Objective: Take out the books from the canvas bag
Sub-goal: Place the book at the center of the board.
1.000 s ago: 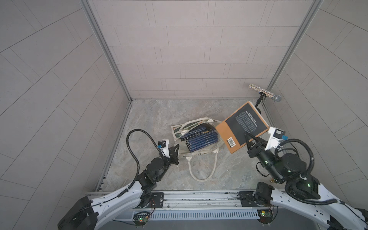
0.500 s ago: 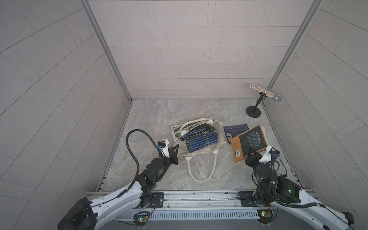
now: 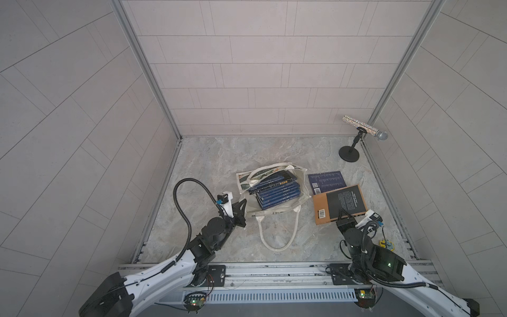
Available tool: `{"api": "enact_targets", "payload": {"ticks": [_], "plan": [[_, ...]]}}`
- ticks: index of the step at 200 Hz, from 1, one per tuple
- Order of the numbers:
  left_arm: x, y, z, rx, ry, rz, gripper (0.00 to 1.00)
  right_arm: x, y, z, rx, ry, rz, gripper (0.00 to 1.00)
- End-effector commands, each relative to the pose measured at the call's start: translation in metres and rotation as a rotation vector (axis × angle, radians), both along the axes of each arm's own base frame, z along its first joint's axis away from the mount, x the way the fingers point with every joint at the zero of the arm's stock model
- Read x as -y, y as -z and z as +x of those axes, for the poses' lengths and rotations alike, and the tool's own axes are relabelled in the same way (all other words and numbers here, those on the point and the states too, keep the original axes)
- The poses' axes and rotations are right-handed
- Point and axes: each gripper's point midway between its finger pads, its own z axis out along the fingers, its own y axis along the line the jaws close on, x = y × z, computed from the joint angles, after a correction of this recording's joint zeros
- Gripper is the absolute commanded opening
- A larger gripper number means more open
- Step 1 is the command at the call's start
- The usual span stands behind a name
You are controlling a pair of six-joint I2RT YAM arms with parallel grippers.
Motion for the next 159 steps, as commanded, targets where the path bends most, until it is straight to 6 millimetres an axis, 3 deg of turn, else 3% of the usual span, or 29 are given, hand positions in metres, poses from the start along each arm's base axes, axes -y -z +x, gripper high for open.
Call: {"api": "enact_targets", "payload": {"ticks": [1,43,65,84,98,131,159], "plan": [[0.002,-0.006,0.001,0.006,0.002,-0.001,0.0,0.024,0.047,-0.018,-0.176,0.071,-0.084,0.0],[0.002,-0.005,0.001,0.003,0.002,0.002,0.0,0.015,0.037,-0.011,-0.162,0.049,-0.085,0.0],[0.001,-0.006,0.002,0.006,0.001,0.0,0.0,0.005,0.052,-0.007,-0.21,0.029,-0.038,0.01],[0.001,-0.006,0.001,0.006,0.002,0.001,0.0,-0.003,0.079,-0.007,-0.312,0.005,0.017,0.02],[0.002,-0.006,0.001,0.006,0.004,0.001,0.0,0.001,0.088,-0.008,-0.358,0.032,0.033,0.05],[0.001,-0.007,0.001,0.007,0.003,0.0,0.0,0.013,0.073,-0.001,-0.305,0.09,0.031,0.12],[0.002,-0.006,0.0,0.005,0.009,0.002,0.0,0.022,0.09,-0.003,-0.345,0.14,0.064,0.14]]}}
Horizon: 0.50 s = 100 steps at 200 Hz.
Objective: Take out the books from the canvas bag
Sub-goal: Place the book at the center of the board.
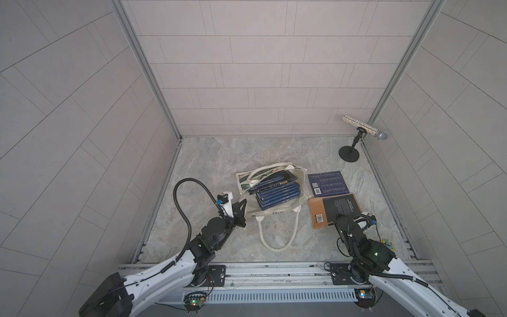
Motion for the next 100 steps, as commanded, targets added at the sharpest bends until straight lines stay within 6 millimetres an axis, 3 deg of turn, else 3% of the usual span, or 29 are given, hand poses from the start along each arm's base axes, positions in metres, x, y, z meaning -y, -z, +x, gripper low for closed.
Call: {"api": "enact_targets", "payload": {"ticks": [1,51,100], "plan": [[0.002,-0.007,0.001,0.007,0.005,0.0,0.0,0.014,0.032,-0.009,-0.079,0.048,-0.023,0.14],[0.003,-0.007,0.001,0.004,0.009,0.0,0.0,0.011,0.051,0.005,-0.189,0.02,0.058,0.23],[0.002,-0.006,0.001,0.006,0.006,0.005,0.0,0.01,0.047,0.026,-0.215,-0.006,0.059,0.29]]}}
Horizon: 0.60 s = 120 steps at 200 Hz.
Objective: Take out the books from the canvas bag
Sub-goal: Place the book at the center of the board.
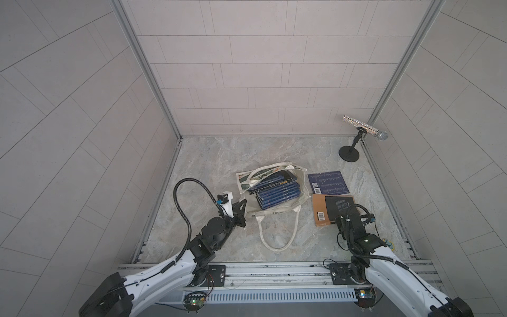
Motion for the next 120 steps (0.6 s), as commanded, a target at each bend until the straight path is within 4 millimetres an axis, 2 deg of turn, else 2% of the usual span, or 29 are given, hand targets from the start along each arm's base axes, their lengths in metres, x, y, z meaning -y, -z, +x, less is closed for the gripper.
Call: {"api": "enact_targets", "payload": {"ticks": [1,39,64,92,98,107,120], "plan": [[0.002,-0.006,0.001,0.007,0.004,0.005,0.0,-0.01,-0.001,0.012,-0.014,-0.075,0.022,0.29],[0.002,-0.007,0.001,0.007,0.002,0.004,0.0,-0.017,0.005,0.029,-0.067,-0.117,0.033,0.31],[0.002,-0.007,0.002,0.009,0.003,0.003,0.0,-0.017,0.002,0.04,-0.054,-0.119,0.023,0.34],[0.002,-0.008,0.001,0.01,0.003,0.001,0.0,-0.012,-0.003,0.036,-0.037,-0.079,0.031,0.42],[0.002,-0.007,0.001,0.009,0.004,0.002,0.0,-0.01,-0.005,0.035,-0.022,-0.067,0.031,0.47],[0.002,-0.007,0.001,0.009,0.004,0.003,0.0,-0.006,-0.009,0.032,-0.003,-0.049,0.018,0.6],[0.002,-0.008,0.002,0.01,0.004,0.001,0.0,0.002,-0.016,0.025,0.008,-0.021,-0.008,0.87]]}}
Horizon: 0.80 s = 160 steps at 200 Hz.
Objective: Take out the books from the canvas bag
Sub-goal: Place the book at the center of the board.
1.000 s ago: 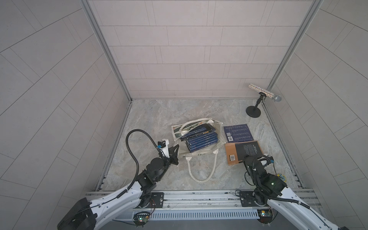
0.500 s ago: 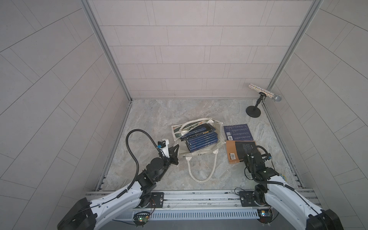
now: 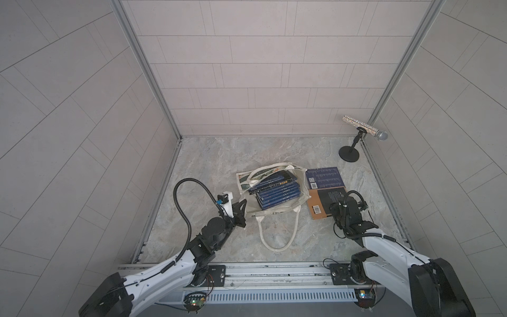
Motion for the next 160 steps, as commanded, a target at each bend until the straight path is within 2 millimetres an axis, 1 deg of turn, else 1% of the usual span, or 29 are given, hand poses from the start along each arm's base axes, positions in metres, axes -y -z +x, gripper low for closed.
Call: {"api": "enact_targets", "payload": {"ticks": [1,6,8,38,54,66,71,85,91,105,114,141,160], "plan": [[0.002,-0.008,0.002,0.01,0.005,0.0,0.0,0.015,-0.002,-0.015,-0.011,0.061,-0.042,0.9],[0.003,-0.009,0.002,0.011,0.005,-0.002,0.0,0.018,-0.005,-0.018,-0.009,0.069,-0.053,0.98],[0.003,-0.009,0.002,0.011,0.005,-0.001,0.0,0.019,-0.006,-0.019,-0.006,0.072,-0.057,0.99],[0.003,-0.009,0.002,0.01,0.008,-0.003,0.0,0.026,-0.019,-0.035,0.003,0.082,-0.081,1.0],[0.003,-0.009,0.002,0.014,0.007,-0.002,0.0,0.03,-0.029,-0.042,0.003,0.086,-0.096,1.0],[0.002,-0.009,0.001,0.013,0.005,-0.001,0.0,0.036,-0.045,-0.047,0.019,0.095,-0.127,1.0],[0.002,-0.009,0.001,0.014,0.003,0.0,0.0,0.038,-0.057,-0.047,0.043,0.098,-0.142,1.0],[0.002,-0.009,0.001,0.015,0.004,0.0,0.0,0.044,-0.081,-0.049,0.086,0.107,-0.17,1.0],[0.002,-0.009,0.001,0.015,0.006,0.0,0.0,0.043,-0.093,-0.047,0.115,0.098,-0.173,1.0],[0.003,-0.009,0.002,0.015,0.006,0.001,0.0,0.035,-0.113,-0.04,0.159,0.055,-0.153,1.0],[0.003,-0.009,0.002,0.017,0.008,0.001,0.0,0.025,-0.124,-0.036,0.169,-0.001,-0.134,1.0],[0.005,-0.009,0.002,0.02,0.013,0.004,0.0,-0.009,-0.135,-0.023,0.163,-0.141,-0.099,0.99],[0.003,-0.008,0.003,0.021,0.007,0.012,0.0,-0.033,-0.156,-0.017,0.255,-0.215,-0.162,0.99]]}}
